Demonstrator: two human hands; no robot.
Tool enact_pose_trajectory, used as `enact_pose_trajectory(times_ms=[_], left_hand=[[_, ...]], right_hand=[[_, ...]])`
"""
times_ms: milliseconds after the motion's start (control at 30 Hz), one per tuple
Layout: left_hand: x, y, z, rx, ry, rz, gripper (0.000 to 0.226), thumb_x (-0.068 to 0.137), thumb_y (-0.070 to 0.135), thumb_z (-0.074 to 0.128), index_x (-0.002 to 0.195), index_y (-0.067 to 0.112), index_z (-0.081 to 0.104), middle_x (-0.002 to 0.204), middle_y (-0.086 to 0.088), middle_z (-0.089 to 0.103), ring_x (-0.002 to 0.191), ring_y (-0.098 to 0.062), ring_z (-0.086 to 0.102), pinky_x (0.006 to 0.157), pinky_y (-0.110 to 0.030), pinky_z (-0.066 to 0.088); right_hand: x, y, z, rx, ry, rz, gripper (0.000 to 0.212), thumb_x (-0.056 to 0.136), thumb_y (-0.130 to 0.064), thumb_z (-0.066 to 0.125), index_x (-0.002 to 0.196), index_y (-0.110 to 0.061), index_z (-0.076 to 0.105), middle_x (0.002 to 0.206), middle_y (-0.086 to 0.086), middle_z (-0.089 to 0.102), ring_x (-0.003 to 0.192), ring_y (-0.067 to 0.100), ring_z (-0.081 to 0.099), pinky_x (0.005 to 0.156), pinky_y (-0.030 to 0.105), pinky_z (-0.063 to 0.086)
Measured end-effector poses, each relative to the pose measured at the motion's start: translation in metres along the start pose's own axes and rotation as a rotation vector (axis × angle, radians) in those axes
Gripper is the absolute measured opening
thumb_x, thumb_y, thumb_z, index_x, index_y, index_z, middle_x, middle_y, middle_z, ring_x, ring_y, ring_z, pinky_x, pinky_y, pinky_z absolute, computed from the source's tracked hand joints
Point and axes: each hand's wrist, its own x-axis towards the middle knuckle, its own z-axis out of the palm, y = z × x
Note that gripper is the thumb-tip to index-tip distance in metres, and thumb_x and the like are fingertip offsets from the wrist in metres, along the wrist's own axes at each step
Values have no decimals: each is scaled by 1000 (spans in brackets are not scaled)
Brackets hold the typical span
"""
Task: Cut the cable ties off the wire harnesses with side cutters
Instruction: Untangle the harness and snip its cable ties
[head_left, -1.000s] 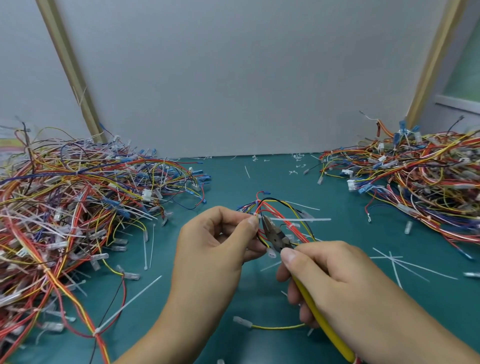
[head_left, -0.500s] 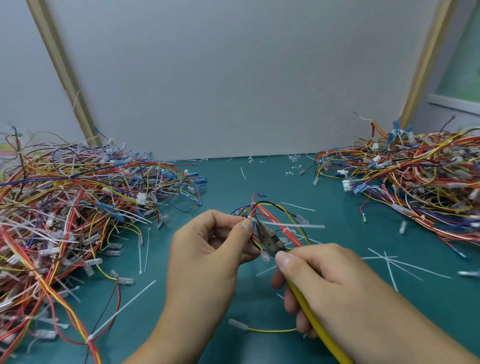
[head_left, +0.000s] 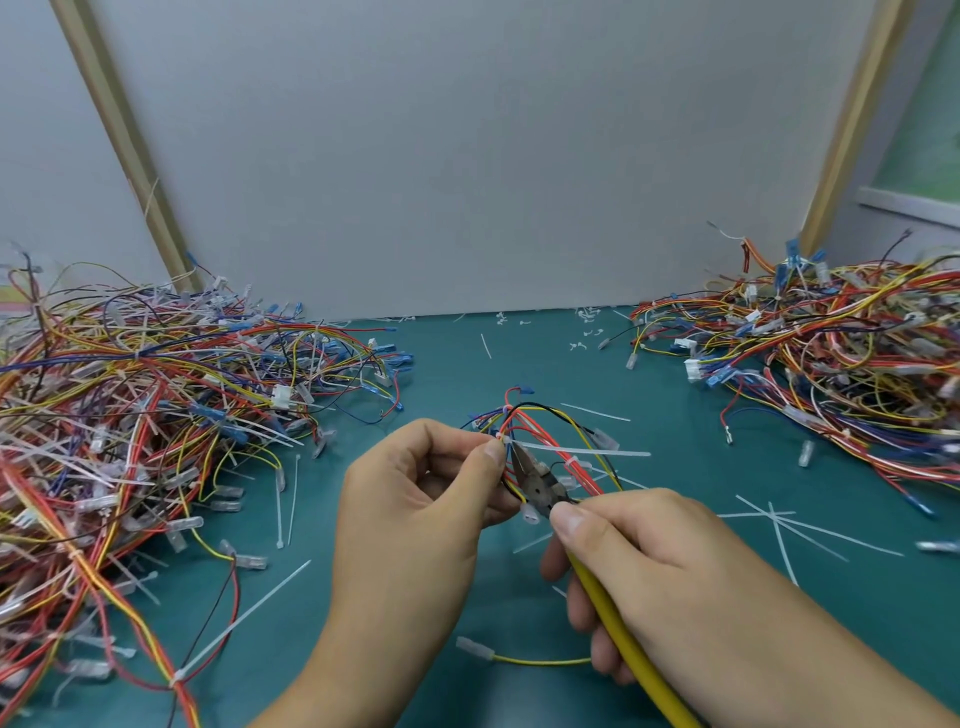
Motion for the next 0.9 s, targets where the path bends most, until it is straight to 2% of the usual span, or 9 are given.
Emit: enact_pose_trajectory(times_ms=[300, 500, 900], left_hand=[[-1, 0, 1, 26, 0, 18, 11, 84, 5, 70, 73, 6, 69, 58, -12, 68, 53, -14, 66, 53, -21, 55], [-2, 0, 1, 37, -8, 21, 11, 83, 7, 71, 72, 7, 70, 59, -12, 69, 53, -13, 66, 54, -22, 56], [-3, -2, 2, 27, -10, -10, 12, 83, 8, 72, 71, 8, 71, 61, -12, 70, 57, -17, 68, 63, -35, 62]], right_hand=[[1, 0, 0, 16, 34, -20, 52, 72, -72, 28, 88, -36, 62, 67, 0, 70, 54, 13, 68, 70, 48, 59], [0, 0, 0, -2, 31, -27, 58, 68, -74, 25, 89, -34, 61, 70, 3, 70, 53, 14, 68, 68, 47, 59], [1, 3, 3, 20, 33, -15, 57, 68, -76, 22, 90, -39, 60, 66, 4, 70, 54, 13, 66, 70, 49, 59]])
